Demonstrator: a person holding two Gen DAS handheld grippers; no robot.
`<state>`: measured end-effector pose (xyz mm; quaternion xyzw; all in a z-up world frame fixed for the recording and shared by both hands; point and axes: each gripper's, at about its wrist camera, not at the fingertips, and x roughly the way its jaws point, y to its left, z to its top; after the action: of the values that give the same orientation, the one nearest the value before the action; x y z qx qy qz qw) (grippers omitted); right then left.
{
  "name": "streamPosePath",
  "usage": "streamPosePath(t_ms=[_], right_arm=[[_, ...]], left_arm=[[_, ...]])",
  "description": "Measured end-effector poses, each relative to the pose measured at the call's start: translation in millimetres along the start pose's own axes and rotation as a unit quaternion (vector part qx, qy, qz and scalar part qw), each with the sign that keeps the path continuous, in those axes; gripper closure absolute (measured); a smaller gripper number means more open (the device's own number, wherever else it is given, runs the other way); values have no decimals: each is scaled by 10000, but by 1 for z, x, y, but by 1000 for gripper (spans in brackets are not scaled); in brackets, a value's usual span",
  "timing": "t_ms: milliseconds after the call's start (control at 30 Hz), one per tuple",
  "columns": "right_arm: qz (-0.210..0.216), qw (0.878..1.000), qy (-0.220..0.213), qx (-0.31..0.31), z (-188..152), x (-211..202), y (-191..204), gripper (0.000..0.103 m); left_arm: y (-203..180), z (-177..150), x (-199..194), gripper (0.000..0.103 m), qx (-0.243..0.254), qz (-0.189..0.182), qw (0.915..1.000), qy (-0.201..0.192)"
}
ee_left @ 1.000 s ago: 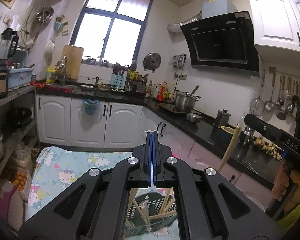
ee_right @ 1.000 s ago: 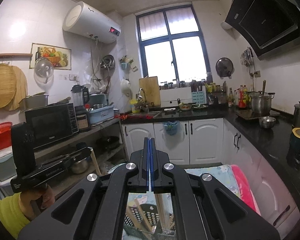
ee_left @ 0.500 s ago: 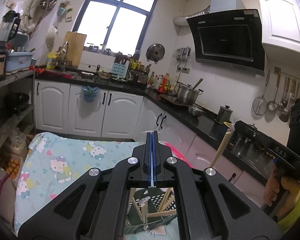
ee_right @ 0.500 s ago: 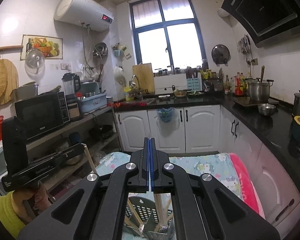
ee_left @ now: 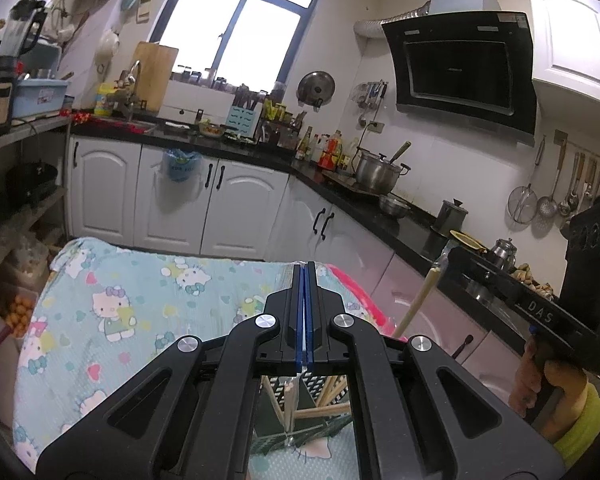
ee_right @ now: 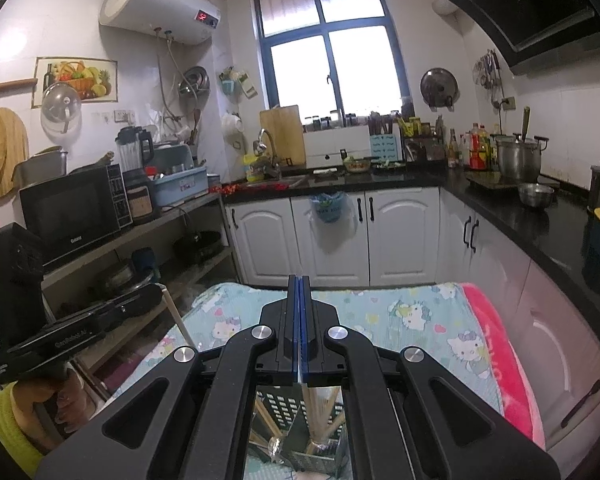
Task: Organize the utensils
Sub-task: 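Lower both held chopsticks down into the holder slots, then open both tools to release the chopsticks inside the holder, then withdraw both open tools up and away from the green holder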
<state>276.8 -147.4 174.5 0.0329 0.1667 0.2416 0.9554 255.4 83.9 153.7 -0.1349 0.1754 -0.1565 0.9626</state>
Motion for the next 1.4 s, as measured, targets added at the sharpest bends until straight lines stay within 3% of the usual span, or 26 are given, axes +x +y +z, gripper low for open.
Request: streamPosePath(t_ms=[733,800,867,933,1067,1267,1400], right_arm=[[-210,9968,723,269,-55,17,-7,101],[-224,9964,762,297,-57,16,-8,98],[-252,9962,778,316,-60,13,-9,89],[-254,9960,780,348,-62,10,-10,81],[-337,9961,720,372,-64,2,-12,63],[-396,9963,634,418,-68,-13,-16,52],[-396,9964,610,432,-70,-21,-16,48]], left_arm=[[14,-40,6,103,-102,142,9984,542],[15,-41,4,103,-121,191,9981,581],[15,-42,1,103,-124,225,9978,604],[16,-44,-3,97,-130,297,9976,607],[16,-46,-14,71,-130,379,9978,530],[19,-47,-34,38,-204,521,9977,387],[24,-47,-46,22,-346,568,9972,339]])
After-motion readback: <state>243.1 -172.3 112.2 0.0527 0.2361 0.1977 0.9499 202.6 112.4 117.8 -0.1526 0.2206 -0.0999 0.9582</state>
